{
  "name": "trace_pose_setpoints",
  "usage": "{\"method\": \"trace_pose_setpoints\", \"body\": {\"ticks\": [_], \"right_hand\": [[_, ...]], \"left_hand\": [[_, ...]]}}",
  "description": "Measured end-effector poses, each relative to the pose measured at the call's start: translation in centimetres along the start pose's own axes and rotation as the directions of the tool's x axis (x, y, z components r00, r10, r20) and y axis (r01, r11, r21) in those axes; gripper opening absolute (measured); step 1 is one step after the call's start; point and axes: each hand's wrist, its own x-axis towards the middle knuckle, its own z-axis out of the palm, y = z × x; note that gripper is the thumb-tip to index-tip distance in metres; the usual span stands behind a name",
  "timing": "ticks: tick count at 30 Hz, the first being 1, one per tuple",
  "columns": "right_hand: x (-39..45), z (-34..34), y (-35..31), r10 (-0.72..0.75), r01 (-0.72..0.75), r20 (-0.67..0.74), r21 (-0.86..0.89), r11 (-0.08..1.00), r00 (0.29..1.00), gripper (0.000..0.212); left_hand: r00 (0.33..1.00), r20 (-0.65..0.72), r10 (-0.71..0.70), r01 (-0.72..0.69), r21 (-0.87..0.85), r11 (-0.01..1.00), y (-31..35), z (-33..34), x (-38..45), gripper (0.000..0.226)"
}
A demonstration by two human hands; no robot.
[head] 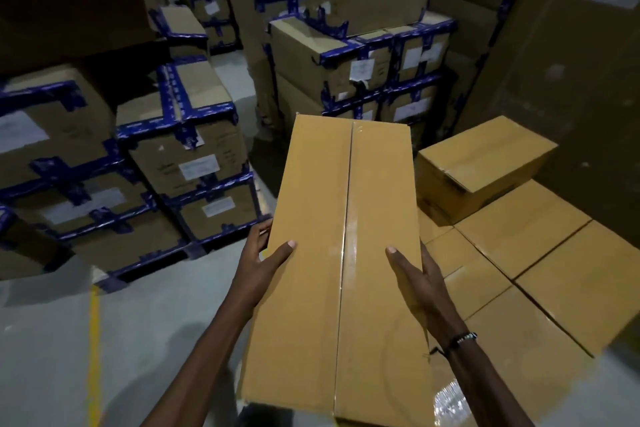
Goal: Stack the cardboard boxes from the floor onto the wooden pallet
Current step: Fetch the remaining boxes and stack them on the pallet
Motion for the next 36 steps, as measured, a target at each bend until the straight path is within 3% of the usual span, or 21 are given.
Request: {"method": "trace_pose_setpoints", "body": {"ticks": [5, 9, 12, 16, 18, 21, 28, 34, 36], "right_hand": [[3.3, 3.3, -0.3, -0.01, 0.015, -0.117, 0.041, 0.999, 0.993, 0.074], [5.2, 6.4, -0.3, 0.021, 0.0, -0.252, 0.084, 0.997, 0.968, 0.092], [6.0, 8.8, -0.8, 0.015, 0.014, -0.324, 0.086, 0.996, 0.946, 0.093], [6.8, 11.1, -0.6, 0.083, -0.028, -0.461, 0.125, 0.992, 0.884, 0.116], [7.0, 11.7, 0.1, 0.126, -0.034, -0.521, 0.182, 0.983, 0.844, 0.114], [7.5, 12.3, 0.6, 0.139, -0.039, -0.553, 0.189, 0.981, 0.822, 0.105], [10.6, 12.0, 3.2, 0.261, -0.125, -0.65, 0.248, 0.961, 0.714, 0.108], [14.1, 10.9, 4.8, 0.321, -0.154, -0.645, 0.303, 0.941, 0.693, 0.103], [15.3, 10.6, 5.4, 0.349, -0.165, -0.639, 0.33, 0.929, 0.685, 0.11]], "left_hand": [[0.984, 0.174, 0.026, -0.031, 0.024, 0.999, 0.5, -1.0, 8.6, 0.044], [0.947, 0.314, 0.063, -0.08, 0.041, 0.996, 0.9, -2.1, 15.2, 0.046], [0.911, 0.411, 0.043, -0.069, 0.049, 0.996, 1.3, -2.6, 19.5, 0.047], [0.848, 0.527, 0.065, -0.11, 0.055, 0.992, 1.6, -2.3, 24.2, 0.049], [0.813, 0.579, 0.058, -0.123, 0.074, 0.99, 1.5, -1.7, 25.9, 0.05], [0.774, 0.632, 0.042, -0.138, 0.103, 0.985, 0.8, -0.1, 28.2, 0.049], [0.697, 0.716, -0.038, -0.156, 0.203, 0.967, -0.5, 4.1, 31.8, 0.042], [0.649, 0.756, -0.085, -0.172, 0.255, 0.952, -2.3, 8.0, 35.5, 0.047], [0.623, 0.775, -0.104, -0.176, 0.269, 0.947, -2.9, 9.3, 36.9, 0.051]]}}
